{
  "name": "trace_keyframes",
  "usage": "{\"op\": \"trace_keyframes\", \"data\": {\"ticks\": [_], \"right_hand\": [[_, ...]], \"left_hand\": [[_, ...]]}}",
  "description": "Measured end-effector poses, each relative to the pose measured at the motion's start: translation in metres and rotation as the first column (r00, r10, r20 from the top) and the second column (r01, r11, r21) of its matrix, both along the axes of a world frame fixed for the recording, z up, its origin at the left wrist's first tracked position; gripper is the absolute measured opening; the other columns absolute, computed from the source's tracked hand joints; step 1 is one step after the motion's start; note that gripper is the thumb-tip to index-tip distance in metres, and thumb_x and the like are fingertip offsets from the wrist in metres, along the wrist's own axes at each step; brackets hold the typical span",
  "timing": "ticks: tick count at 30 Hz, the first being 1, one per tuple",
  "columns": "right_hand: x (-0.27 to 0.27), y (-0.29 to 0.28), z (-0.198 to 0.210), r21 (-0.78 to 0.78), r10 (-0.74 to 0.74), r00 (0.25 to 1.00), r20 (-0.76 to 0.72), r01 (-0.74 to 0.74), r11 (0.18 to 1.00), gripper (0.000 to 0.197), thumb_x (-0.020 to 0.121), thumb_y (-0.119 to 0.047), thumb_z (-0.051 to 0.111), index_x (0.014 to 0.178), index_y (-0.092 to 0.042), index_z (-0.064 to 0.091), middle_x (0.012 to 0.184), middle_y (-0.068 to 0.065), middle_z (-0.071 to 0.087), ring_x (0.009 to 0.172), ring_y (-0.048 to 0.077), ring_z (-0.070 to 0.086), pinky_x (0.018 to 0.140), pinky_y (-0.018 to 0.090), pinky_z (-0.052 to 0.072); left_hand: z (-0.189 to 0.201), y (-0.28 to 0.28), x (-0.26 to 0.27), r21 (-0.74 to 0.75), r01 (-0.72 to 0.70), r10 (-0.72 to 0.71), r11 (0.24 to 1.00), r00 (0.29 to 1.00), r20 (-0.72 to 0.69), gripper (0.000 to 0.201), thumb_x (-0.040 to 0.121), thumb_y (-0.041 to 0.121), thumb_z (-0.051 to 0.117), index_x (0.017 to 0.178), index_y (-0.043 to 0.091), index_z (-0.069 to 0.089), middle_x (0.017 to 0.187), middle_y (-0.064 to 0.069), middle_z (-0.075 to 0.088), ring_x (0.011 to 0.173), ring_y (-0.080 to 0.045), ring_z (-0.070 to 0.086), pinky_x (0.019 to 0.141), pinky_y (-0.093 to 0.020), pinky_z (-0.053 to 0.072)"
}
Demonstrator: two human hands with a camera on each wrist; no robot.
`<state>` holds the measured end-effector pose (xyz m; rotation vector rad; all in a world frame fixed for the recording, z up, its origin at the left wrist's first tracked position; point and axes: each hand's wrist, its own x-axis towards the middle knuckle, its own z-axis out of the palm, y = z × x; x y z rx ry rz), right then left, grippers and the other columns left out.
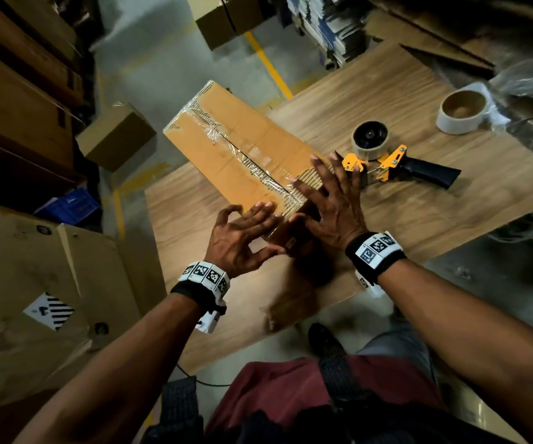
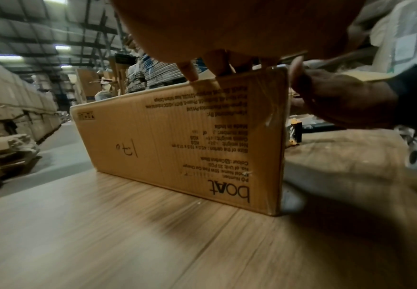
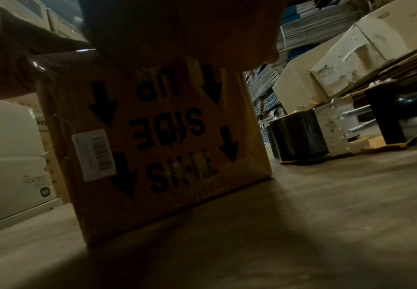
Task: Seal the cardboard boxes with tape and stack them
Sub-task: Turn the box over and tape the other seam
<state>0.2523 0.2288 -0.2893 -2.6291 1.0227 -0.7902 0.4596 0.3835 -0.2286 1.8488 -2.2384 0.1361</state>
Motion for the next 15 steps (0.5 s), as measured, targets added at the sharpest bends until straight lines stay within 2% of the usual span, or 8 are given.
{"op": "trace_keyframes", "data": {"ticks": [3,7,9,12,14,15], "right_hand": [[0.0,0.001,-0.002,-0.024,-0.008,1.0,0.021,0.009,1.0,0.067,0.094,-0.076,0.041,0.153,-0.044,0.045,0.17,0.008,0.022,0.157,0.039,0.01,0.12,0.068,0.006],[-0.001,0.001,-0.002,-0.04,0.003,0.999,0.033,-0.002,0.999,0.062,0.094,-0.07,0.051,0.151,-0.046,0.047,0.17,0.006,0.025,0.157,0.039,0.011,0.118,0.069,0.011],[-0.002,0.002,-0.003,-0.021,0.005,1.0,0.03,-0.004,1.0,0.061,0.094,-0.069,0.053,0.15,-0.047,0.047,0.169,0.005,0.026,0.157,0.039,0.012,0.117,0.069,0.014],[-0.004,-0.002,0.002,0.04,0.073,0.995,0.064,-0.075,0.996,0.057,0.098,-0.068,0.045,0.151,-0.046,0.045,0.169,0.006,0.026,0.156,0.04,0.014,0.116,0.068,0.023],[-0.011,-0.009,0.002,0.066,0.143,0.984,0.111,-0.151,0.986,0.059,0.101,-0.066,0.042,0.153,-0.039,0.045,0.169,0.011,0.025,0.155,0.041,0.016,0.118,0.064,0.026],[-0.016,-0.014,0.003,0.091,0.151,0.979,0.136,-0.164,0.982,0.062,0.101,-0.063,0.044,0.155,-0.033,0.044,0.169,0.014,0.023,0.155,0.041,0.018,0.121,0.06,0.023]], "left_hand": [[-0.008,0.004,-0.004,-0.041,-0.015,0.017,0.999,0.999,0.035,0.046,0.103,0.041,0.062,0.147,0.027,0.059,0.156,0.001,0.051,0.146,-0.017,0.047,0.116,-0.054,0.033],[-0.018,0.01,-0.019,-0.071,-0.125,0.122,0.99,0.991,-0.047,0.045,0.104,0.032,0.057,0.149,0.024,0.058,0.157,0.001,0.05,0.151,-0.019,0.041,0.121,-0.055,0.028],[-0.023,0.013,-0.024,-0.068,-0.164,0.159,0.984,0.984,-0.08,0.046,0.104,0.03,0.059,0.149,0.024,0.057,0.158,0.002,0.049,0.152,-0.018,0.038,0.122,-0.056,0.028],[-0.025,0.011,-0.026,-0.046,-0.208,0.199,0.977,0.969,-0.148,0.048,0.103,0.036,0.064,0.149,0.025,0.057,0.157,0.002,0.049,0.152,-0.018,0.039,0.121,-0.057,0.031],[-0.024,0.01,-0.031,-0.052,-0.254,0.237,0.966,0.945,-0.225,0.055,0.1,0.043,0.067,0.149,0.022,0.057,0.158,-0.002,0.048,0.152,-0.02,0.038,0.12,-0.057,0.035],[-0.023,0.01,-0.038,-0.059,-0.31,0.28,0.949,0.913,-0.298,0.061,0.098,0.046,0.07,0.15,0.019,0.055,0.161,-0.006,0.045,0.154,-0.022,0.036,0.122,-0.053,0.034]]}}
